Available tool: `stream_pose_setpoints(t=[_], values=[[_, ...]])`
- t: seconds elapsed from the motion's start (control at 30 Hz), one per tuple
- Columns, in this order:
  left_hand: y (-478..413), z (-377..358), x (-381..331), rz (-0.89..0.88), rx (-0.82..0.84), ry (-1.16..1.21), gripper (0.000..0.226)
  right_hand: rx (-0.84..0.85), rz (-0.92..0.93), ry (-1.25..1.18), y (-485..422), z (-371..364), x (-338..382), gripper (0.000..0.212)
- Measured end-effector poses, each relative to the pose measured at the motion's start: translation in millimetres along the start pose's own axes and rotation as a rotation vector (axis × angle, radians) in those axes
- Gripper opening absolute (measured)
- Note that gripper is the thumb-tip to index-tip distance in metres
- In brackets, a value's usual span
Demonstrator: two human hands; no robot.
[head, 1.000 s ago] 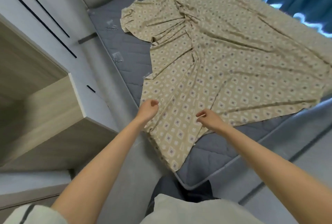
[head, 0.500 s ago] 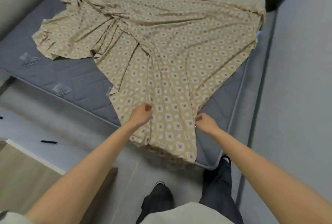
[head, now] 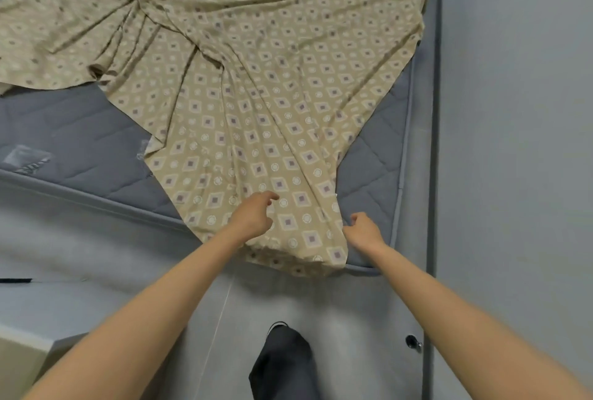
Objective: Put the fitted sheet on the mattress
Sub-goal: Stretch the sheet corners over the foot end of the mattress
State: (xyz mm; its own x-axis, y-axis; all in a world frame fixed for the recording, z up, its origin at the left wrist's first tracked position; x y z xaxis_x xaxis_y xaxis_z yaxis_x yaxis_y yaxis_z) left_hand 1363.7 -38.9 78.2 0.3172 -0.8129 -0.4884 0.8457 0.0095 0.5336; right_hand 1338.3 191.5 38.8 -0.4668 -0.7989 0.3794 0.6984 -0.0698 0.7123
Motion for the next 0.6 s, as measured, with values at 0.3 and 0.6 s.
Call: stream_pose_setpoints(t=[0.3,0.6], values=[[-89.6,-97.2,33.3,-0.142,-0.186,-0.151,0.050,-0.006,0.131,-0.087,-101.1,-50.2,-26.5,0.036],[-129.5,-142.5,69.2,0.013,-0.360,-0.586,0.026,-0.155,0.284,-0.101,-162.7,-87.9,-42.6,0.049]])
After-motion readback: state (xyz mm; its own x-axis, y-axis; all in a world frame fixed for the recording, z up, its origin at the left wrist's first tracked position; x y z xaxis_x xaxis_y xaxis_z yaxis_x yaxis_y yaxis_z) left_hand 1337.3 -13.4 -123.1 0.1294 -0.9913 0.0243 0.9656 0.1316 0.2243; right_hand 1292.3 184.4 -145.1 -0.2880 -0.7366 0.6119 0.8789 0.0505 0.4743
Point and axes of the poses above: each hand's wrist, its own y-axis away from the middle knuckle, its own z-axis out of the back of the hand, x = y × z, the point moved 2 cm from there along -y, towards the middle knuckle, and after that the axes turned 4 degrees about -z, right-handed, at the moved point
